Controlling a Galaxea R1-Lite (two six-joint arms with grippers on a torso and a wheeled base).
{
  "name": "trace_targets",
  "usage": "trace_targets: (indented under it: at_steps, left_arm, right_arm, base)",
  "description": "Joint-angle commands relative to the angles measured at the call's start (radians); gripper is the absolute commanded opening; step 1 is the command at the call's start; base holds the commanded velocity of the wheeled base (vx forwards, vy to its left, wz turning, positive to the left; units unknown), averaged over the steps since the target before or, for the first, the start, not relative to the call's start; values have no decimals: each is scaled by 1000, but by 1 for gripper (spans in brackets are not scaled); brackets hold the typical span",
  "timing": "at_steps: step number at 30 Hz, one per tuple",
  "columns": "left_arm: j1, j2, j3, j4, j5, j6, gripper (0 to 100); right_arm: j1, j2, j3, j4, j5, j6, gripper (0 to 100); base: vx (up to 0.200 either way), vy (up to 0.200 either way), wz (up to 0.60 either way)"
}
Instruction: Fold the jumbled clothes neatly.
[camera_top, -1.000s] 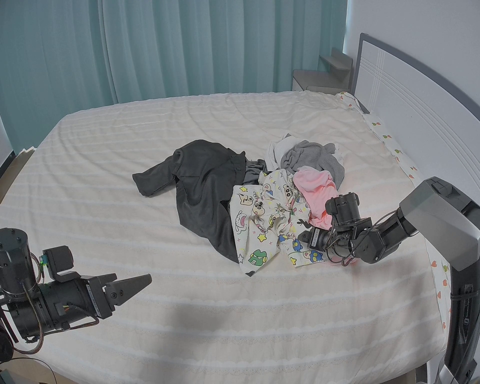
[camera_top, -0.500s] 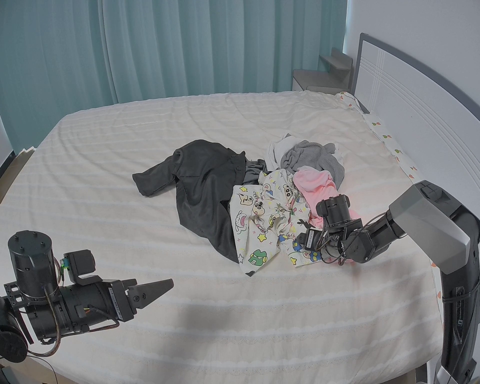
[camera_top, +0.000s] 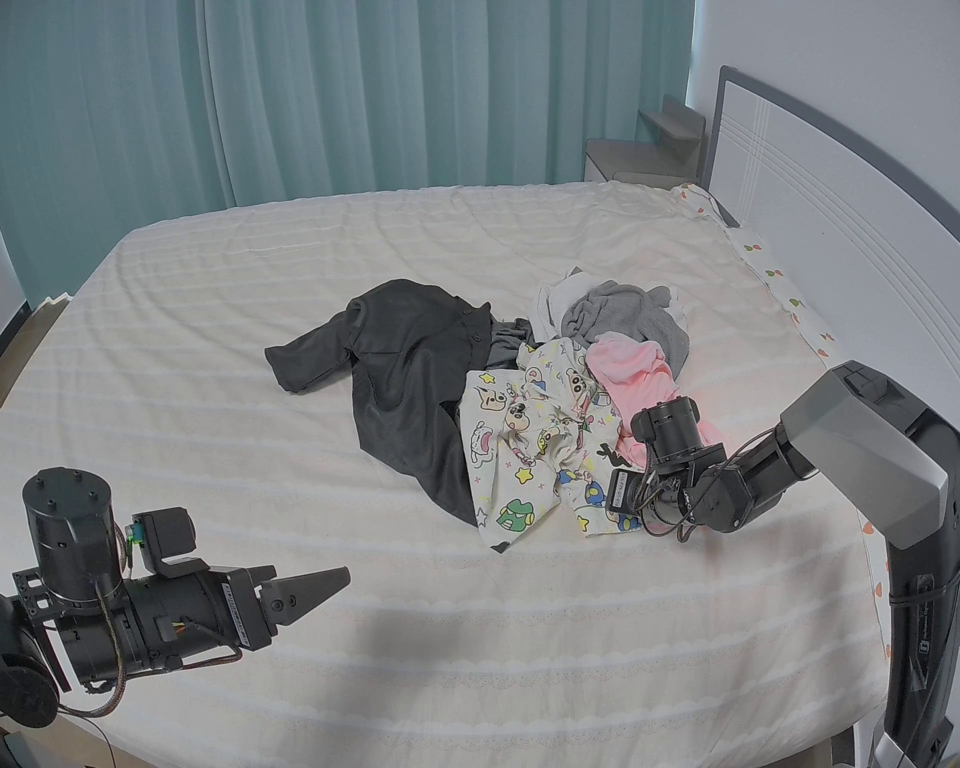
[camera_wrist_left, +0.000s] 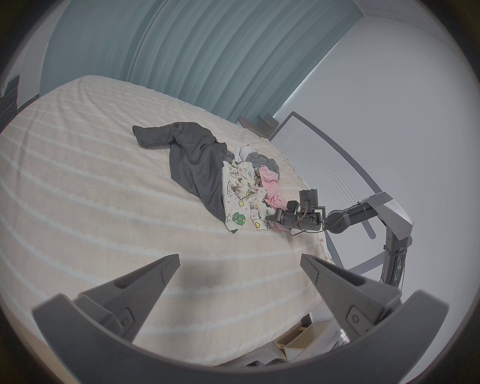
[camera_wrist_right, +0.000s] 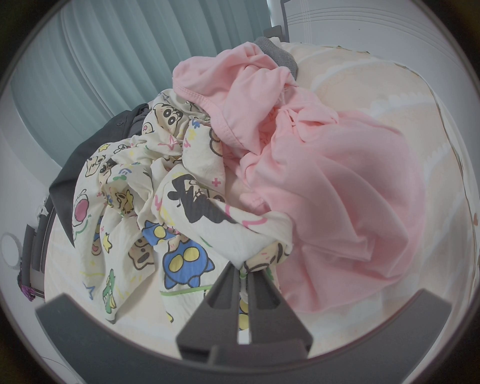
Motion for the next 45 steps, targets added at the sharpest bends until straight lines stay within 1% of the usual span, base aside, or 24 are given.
trace_targets:
  at_steps: [1,4,7,10,13,14,19,21,23,24,26,27,32,39,42,45]
  left_arm:
    - [0,-4,5,-1,1,0,100]
    - [0,-3,20,-1,1,9,100]
    - [-2,-3,23,-1,1,9,100]
    - [-2,-3,23,-2,1,11,100]
    - [-2,-1,25,-1,1,11,100]
    - [-2,2,26,-1,1,9,100]
    - [-3,6,29,-1,1,9,100]
    - [-12,11,31,-1,1,9,100]
    - [-14,14,34,-1,1,9,100]
    - [-23,19,38,-2,1,9,100]
    - [-23,19,38,-2,1,9,100]
    - [-29,22,42,-2,1,9,100]
    - [-29,23,42,-2,1,9,100]
    - [-31,22,42,-2,1,9,100]
    - [-31,22,40,-2,1,9,100]
    - [-34,22,40,-2,1,9,100]
  right_arm:
    - [1,-51,35,-1,16,22,0]
    - [10,-128,108,-7,103,84,0]
    - [9,-203,186,-13,198,119,0]
    - [1,-261,256,-18,246,125,0]
    - [-10,-292,305,-30,266,125,0]
    - [-13,-309,358,-38,286,114,0]
    - [-13,-303,448,-42,301,102,0]
    - [-16,-284,459,-42,314,87,0]
    - [-14,-267,459,-42,315,81,0]
    - [-13,-227,457,-44,314,65,0]
    - [-13,-227,457,-44,314,65,0]
    - [-10,-206,445,-45,317,62,100]
    - [-7,-206,443,-93,317,61,100]
    - [-24,-204,443,-145,312,62,100]
    - [-21,-183,410,-203,314,68,100]
    - [-10,-146,353,-214,310,72,100]
  base:
    - [0,0,0]
    - [0,0,0]
    - [0,0,0]
    - [0,0,0]
    - [0,0,0]
    - [0,0,0]
    - [0,0,0]
    - [0,0,0]
    - [0,0,0]
    - [0,0,0]
    - [0,0,0]
    - [0,0,0]
    - [0,0,0]
    - [0,0,0]
    - [0,0,0]
    - [0,0,0]
